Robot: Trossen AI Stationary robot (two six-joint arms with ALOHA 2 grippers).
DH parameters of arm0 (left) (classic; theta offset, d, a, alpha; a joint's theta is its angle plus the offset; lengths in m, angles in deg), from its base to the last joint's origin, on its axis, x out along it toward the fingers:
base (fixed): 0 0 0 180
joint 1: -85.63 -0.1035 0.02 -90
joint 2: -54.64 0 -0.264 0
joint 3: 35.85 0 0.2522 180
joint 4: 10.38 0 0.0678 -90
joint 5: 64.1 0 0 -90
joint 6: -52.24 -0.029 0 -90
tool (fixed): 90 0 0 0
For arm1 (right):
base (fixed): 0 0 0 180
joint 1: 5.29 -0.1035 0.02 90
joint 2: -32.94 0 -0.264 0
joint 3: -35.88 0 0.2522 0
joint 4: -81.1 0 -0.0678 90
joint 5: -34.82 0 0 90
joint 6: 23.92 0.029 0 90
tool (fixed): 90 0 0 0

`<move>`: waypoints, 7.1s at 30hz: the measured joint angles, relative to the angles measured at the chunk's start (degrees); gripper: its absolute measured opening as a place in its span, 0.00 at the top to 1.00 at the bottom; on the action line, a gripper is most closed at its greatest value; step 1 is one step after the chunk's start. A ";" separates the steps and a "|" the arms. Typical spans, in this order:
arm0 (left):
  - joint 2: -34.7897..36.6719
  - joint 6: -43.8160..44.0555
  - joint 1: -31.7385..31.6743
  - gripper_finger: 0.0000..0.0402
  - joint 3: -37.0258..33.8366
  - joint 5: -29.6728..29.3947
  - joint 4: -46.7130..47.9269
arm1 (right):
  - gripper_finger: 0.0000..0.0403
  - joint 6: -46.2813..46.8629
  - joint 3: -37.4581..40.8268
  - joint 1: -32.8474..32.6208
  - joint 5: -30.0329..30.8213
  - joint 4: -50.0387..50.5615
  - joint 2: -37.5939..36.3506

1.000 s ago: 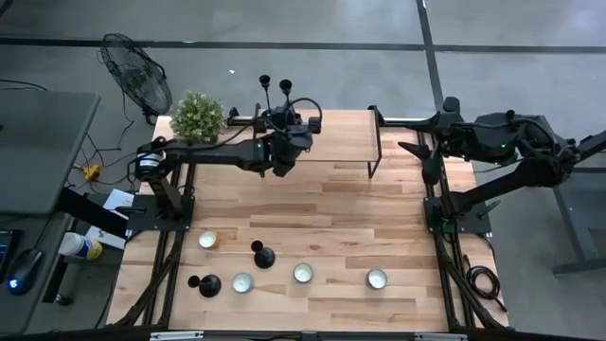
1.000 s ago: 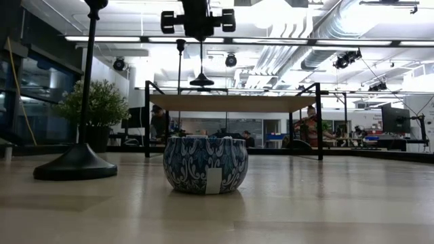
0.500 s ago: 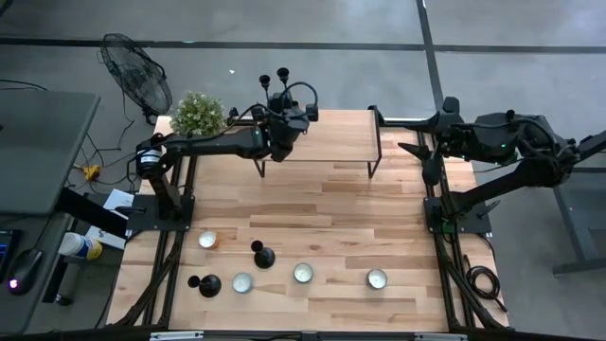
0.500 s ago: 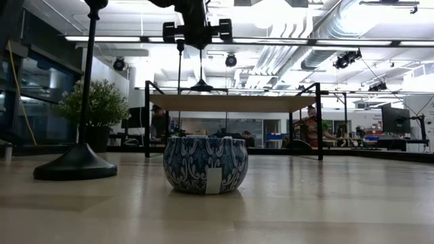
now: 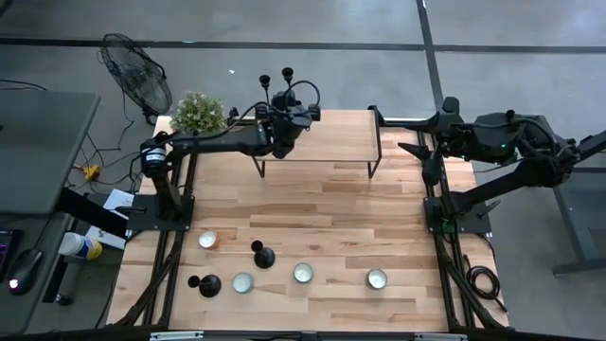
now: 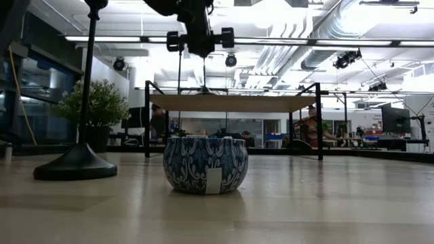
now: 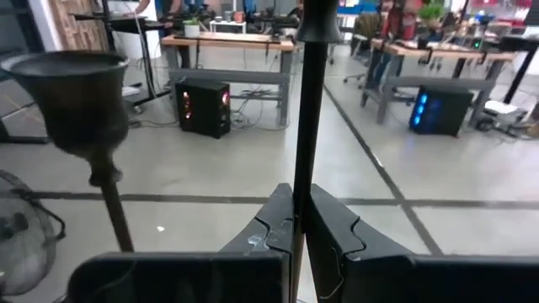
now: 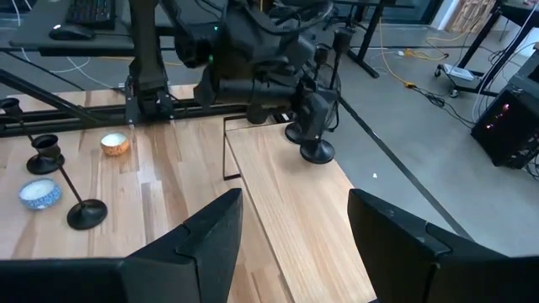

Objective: Pick & Place candle stick holders
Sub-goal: Put the black candle holder on the shelf

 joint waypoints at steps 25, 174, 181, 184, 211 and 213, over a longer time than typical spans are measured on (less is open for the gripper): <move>-1.30 4.87 -0.46 0.99 -0.12 -0.07 5.06 | 0.48 0.22 0.00 0.00 0.02 -0.02 0.00; 29.63 42.43 60.36 0.61 -4.01 75.54 81.72 | 0.48 1.11 0.02 0.00 -4.74 0.13 2.32; 26.40 64.84 63.73 0.61 -5.08 79.52 81.48 | 0.48 1.18 0.02 -0.02 -7.35 0.13 2.32; 25.09 70.47 66.12 0.61 -5.08 79.38 79.32 | 0.48 1.16 0.02 -0.02 -8.76 0.12 2.32; 20.86 99.92 76.14 0.60 -5.08 69.12 78.22 | 0.48 -0.44 0.02 -0.03 -11.98 0.11 2.29; 20.86 101.08 76.14 0.60 -5.08 69.04 78.12 | 0.48 -0.44 0.02 -0.04 -11.98 0.11 2.32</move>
